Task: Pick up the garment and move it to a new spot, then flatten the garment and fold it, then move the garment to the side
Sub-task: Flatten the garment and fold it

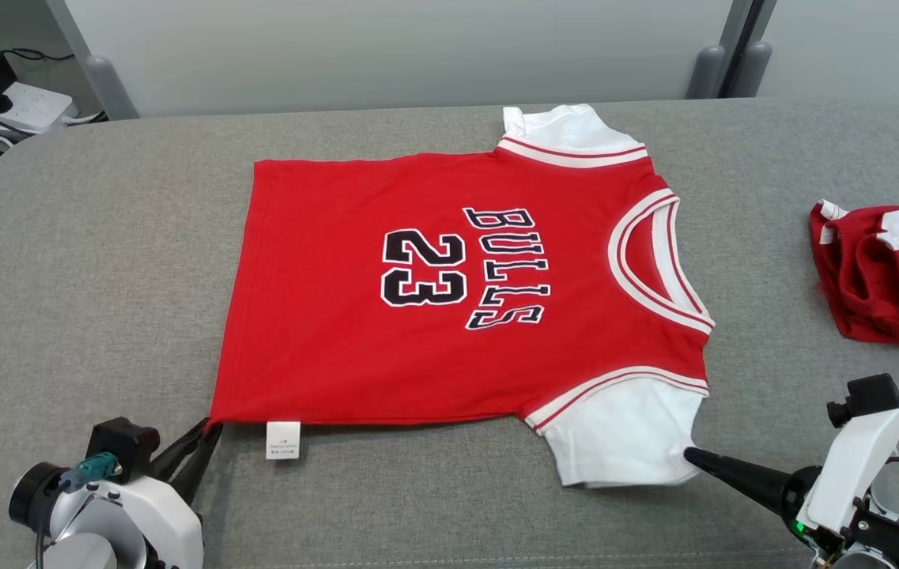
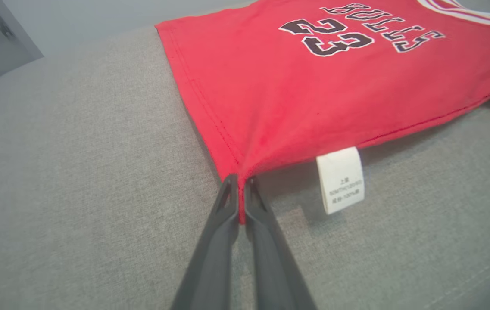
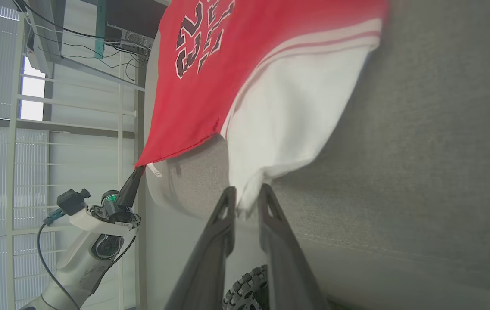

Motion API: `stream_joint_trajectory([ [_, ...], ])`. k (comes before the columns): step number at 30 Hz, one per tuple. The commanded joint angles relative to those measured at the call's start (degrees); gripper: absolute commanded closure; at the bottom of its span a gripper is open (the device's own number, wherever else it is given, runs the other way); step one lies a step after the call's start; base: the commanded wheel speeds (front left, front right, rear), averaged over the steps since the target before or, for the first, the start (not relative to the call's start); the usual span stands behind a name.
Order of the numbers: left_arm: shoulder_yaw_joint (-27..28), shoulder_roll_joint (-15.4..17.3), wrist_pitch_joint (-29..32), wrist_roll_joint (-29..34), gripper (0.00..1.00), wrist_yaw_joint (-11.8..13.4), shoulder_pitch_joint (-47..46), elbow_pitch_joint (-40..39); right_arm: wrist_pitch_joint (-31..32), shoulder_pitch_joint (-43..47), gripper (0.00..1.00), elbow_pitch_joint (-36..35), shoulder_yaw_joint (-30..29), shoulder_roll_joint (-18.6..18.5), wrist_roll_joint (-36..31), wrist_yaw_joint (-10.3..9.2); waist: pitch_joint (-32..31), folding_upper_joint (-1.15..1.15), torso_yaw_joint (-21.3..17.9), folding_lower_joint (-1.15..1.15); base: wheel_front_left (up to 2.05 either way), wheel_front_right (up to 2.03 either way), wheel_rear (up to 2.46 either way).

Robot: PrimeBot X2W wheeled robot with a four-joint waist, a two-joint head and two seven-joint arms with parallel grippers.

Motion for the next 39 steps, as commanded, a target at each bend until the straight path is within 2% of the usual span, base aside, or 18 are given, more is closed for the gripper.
stream_joint_trajectory([
  [1,1.6,1.9,-0.3,-0.2,0.0,0.0,-1.5,0.6,0.0,-0.7,0.0,-2.3,1.0,-0.9,-0.4,0.26,0.1,0.0,0.0,0.0,0.0,0.0,0.0],
  [4,1.0,1.8,-0.3,-0.8,0.0,0.0,-1.8,2.0,0.7,-0.4,0.0,-3.2,0.9,-1.7,0.0,0.26,0.1,0.0,0.1,0.0,0.0,0.0,0.0],
  [8,2.7,1.8,-0.3,-0.8,0.0,0.1,-2.5,1.8,-2.5,-0.4,0.0,-4.9,-1.6,-2.6,-0.8,0.26,-0.3,0.0,0.5,0.0,0.0,0.0,0.0],
  [15,10.9,0.2,-0.3,1.5,0.0,2.8,0.0,-3.5,-19.0,-2.1,0.0,-5.1,-5.5,-0.7,-8.5,0.26,-1.2,0.0,0.7,0.0,0.0,0.0,0.0],
  [25,19.3,-3.5,-0.3,5.2,0.0,3.1,5.2,-7.6,-41.8,-3.1,0.0,-2.7,-4.9,-0.3,-19.3,0.26,-3.0,0.0,0.8,0.0,0.0,0.0,0.0],
  [31,23.8,-5.7,-0.3,8.0,0.0,3.1,7.6,-9.5,-50.6,-2.2,0.0,-1.4,-2.0,-0.9,-23.9,0.26,-4.5,0.0,0.8,0.0,0.0,0.0,0.0],
  [39,29.4,-9.5,-0.3,11.1,0.0,3.2,10.6,-12.3,-59.5,-1.4,0.0,1.5,-1.8,-0.1,-31.0,0.26,-5.5,0.0,0.9,0.0,0.0,0.0,0.0],
])
